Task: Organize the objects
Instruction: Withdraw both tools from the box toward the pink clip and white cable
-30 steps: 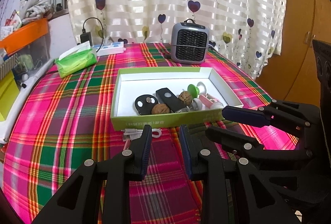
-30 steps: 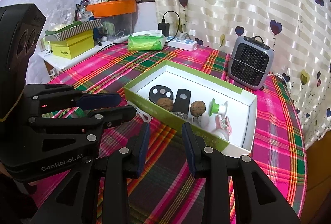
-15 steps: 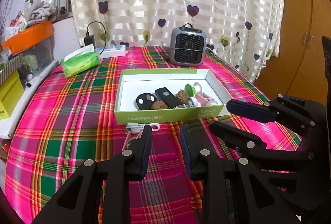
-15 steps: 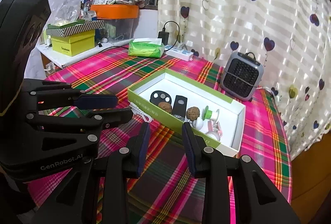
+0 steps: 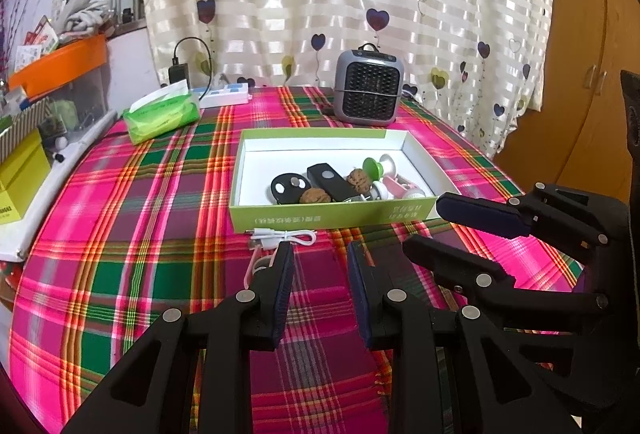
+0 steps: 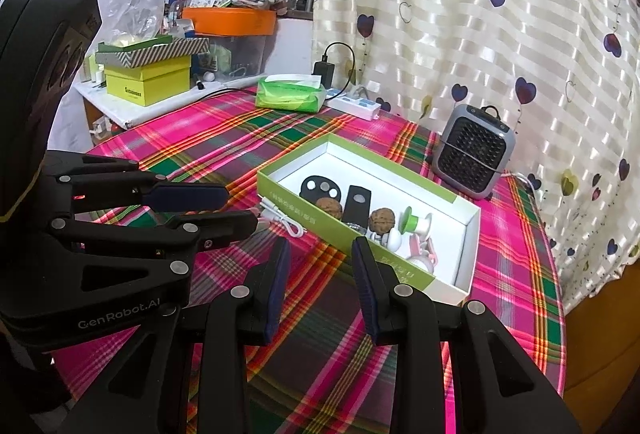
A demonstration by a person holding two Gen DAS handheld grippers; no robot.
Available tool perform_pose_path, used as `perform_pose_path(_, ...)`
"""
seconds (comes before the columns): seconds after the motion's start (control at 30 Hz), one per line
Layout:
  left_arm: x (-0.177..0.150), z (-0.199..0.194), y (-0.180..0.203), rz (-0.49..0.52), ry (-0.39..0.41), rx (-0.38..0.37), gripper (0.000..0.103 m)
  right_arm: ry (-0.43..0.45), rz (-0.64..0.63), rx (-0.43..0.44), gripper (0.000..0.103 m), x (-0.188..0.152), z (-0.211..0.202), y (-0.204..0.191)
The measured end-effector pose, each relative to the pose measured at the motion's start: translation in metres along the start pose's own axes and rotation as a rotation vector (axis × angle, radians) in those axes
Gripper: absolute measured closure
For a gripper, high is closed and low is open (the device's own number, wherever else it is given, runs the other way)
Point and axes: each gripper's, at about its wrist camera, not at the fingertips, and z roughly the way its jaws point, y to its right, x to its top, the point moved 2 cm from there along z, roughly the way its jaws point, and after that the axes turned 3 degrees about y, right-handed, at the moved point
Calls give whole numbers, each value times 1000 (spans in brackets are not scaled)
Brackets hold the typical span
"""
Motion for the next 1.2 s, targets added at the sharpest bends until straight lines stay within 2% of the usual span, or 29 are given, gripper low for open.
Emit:
perform_pose_path(0.3, -3, 7, -7, -14, -17, 4, 78, -24, 48, 60, 70, -3, 10, 1)
perform_pose_path(0.83, -10, 23, -26, -41, -50, 13, 76, -71, 67, 101, 69, -4, 32, -4)
perform_pose_path(0.97, -12, 26, -35, -52, -58, 25, 73, -85, 93, 114, 62, -6, 39, 1)
perform_pose_path(1.2, -19, 40, -42, -52, -103, 29, 70, -114, 119, 134, 62, -10, 51, 6)
